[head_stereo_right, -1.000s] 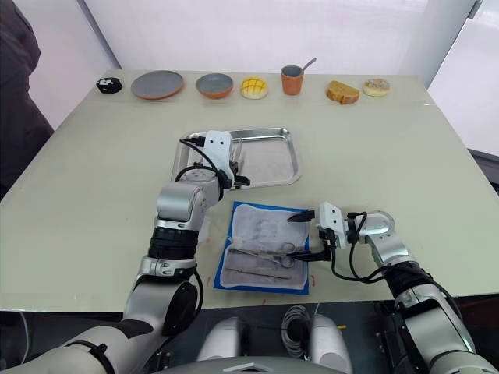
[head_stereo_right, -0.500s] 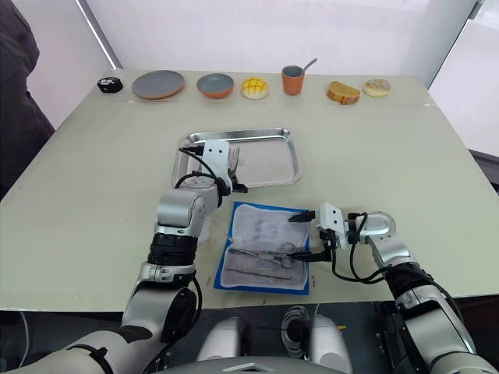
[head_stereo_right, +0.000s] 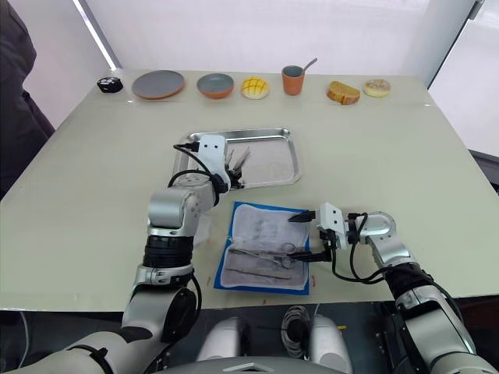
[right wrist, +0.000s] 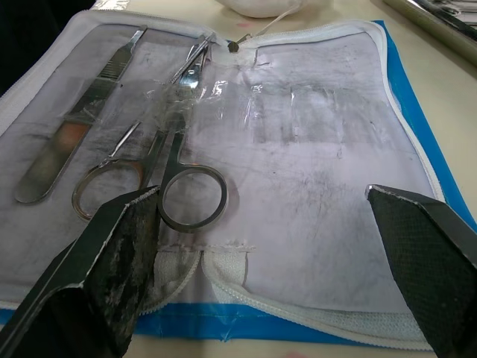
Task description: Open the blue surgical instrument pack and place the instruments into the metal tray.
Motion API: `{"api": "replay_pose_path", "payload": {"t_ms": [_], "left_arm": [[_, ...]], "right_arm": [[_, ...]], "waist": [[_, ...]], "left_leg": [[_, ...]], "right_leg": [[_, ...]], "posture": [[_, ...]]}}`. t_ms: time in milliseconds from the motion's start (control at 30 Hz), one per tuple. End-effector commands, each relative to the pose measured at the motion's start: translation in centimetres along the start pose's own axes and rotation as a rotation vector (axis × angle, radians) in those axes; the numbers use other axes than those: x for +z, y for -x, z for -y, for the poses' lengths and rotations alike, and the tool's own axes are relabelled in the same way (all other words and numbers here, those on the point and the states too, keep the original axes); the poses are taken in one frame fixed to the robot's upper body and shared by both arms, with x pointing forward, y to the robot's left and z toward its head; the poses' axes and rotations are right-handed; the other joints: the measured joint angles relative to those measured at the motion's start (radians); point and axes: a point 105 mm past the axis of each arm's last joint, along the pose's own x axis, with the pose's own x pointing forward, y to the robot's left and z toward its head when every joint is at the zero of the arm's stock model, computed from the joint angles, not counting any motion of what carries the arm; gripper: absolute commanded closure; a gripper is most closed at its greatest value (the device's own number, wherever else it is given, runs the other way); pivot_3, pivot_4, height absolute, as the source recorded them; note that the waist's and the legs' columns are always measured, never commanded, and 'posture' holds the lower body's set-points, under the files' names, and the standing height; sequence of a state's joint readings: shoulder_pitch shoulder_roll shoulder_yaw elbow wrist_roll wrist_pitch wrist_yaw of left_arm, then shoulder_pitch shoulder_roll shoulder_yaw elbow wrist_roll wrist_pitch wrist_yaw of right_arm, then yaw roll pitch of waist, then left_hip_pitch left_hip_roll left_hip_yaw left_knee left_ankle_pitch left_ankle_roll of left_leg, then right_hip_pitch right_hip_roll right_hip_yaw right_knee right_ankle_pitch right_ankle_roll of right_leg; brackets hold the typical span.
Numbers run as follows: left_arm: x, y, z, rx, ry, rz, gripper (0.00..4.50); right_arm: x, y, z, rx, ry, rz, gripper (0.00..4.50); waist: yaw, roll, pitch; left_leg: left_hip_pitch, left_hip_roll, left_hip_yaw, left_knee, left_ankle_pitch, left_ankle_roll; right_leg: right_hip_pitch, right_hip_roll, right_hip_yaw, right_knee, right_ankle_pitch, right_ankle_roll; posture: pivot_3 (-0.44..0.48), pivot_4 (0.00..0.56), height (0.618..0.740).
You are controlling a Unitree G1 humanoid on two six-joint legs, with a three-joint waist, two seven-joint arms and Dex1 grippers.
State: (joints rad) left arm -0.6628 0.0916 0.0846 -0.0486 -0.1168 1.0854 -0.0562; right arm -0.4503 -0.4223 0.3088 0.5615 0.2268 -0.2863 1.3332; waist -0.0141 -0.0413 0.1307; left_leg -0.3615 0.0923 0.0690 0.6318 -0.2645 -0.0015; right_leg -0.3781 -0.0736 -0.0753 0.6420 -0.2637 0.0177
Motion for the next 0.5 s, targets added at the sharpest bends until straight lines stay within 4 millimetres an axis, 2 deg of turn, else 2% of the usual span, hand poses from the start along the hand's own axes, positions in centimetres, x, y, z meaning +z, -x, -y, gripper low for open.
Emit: {"api": "replay_pose_path", "payload": {"t_ms": [33, 133, 267, 333, 500], "left_arm": [[2.6, 2.3, 2.8, -0.229, -0.021, 0.129, 2.35], [2.5, 3.8, 3.8, -0.370, -0.084, 0.169, 2.35], [1.4, 7.4, 5.1, -0.695, -0.194, 0.244, 2.35], [0.0, 8.6, 4.6, -0.797, -0.203, 0.207, 2.35], [-0.8, 11.3, 3.1, -0.952, -0.254, 0.284, 2.35]], "right_arm": [[-7.1, 0.9, -3.7, 0.014, -0.237, -0.242, 0.00], [-7.2, 0.9, -3.7, 0.014, -0.237, -0.241, 0.00], [-7.0, 0.8, -3.6, 0.012, -0.234, -0.231, 0.00], [-7.0, 0.8, -3.5, 0.012, -0.233, -0.229, 0.00], [-6.9, 0.8, -3.5, 0.009, -0.232, -0.223, 0.00]], "waist": [[-0.001, 0.001, 0.000], [0.000, 0.002, 0.001], [-0.001, 0.004, 0.002], [0.001, 0.003, 0.002], [0.001, 0.004, 0.002]], "left_leg": [[0.000, 0.000, 0.000, 0.000, 0.000, 0.000], [0.000, 0.000, 0.000, 0.000, 0.000, 0.000], [0.000, 0.000, 0.000, 0.000, 0.000, -0.001], [0.000, 0.000, 0.000, 0.000, -0.001, -0.001], [0.000, 0.000, -0.001, 0.000, -0.001, -0.001]], "right_leg": [[0.000, 0.000, 0.000, 0.000, 0.000, 0.000], [0.000, 0.000, 0.000, 0.000, 0.000, 0.000], [-0.001, 0.000, 0.000, 0.000, -0.001, -0.001], [-0.001, -0.001, 0.000, 0.000, -0.002, -0.004], [-0.002, -0.006, -0.001, -0.001, -0.003, -0.004]], "posture": [[0.000, 0.150, 0.740], [0.000, 0.150, 0.740], [0.000, 0.150, 0.740], [0.000, 0.150, 0.740], [0.000, 0.150, 0.740]]}}
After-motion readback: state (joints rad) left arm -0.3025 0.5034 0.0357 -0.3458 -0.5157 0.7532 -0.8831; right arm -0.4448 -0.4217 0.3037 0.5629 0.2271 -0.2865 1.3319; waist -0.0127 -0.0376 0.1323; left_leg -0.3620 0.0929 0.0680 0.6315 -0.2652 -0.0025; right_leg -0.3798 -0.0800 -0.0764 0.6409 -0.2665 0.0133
